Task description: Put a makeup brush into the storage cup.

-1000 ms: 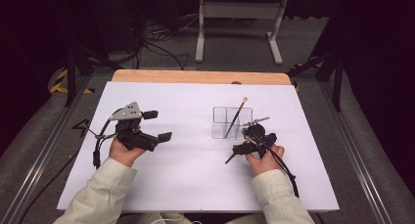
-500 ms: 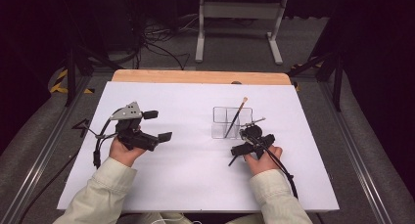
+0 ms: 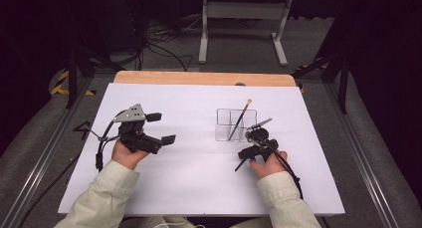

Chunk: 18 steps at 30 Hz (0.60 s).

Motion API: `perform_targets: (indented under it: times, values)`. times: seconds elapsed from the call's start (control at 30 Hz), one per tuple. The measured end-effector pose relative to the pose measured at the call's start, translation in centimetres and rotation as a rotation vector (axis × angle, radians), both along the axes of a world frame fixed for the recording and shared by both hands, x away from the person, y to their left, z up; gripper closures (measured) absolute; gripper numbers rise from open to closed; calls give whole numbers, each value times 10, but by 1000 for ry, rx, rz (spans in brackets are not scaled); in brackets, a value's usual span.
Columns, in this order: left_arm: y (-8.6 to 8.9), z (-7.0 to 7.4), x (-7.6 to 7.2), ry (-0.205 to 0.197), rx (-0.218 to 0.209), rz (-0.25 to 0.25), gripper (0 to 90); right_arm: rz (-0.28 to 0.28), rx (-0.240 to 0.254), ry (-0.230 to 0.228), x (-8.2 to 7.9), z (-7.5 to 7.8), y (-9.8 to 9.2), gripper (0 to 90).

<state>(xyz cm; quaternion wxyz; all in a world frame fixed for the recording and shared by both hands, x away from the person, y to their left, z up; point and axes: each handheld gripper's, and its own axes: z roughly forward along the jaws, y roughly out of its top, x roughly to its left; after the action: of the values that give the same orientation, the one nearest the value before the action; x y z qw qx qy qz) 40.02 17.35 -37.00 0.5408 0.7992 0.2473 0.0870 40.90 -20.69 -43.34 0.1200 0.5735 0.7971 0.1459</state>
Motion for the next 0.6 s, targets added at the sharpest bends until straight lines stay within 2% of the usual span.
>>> perform_targets:
  times: [0.07,0.37,0.6]
  values:
    - [0,0,0,-1,-1,-1,21,-9,-4,11,-2,4,-1,322]
    - [0,0,0,-3,3,-3,22,-11,-5,66,-1,11,-16,666]
    - [0,0,0,-2,3,-3,22,-8,13,98,3,12,-26,815]
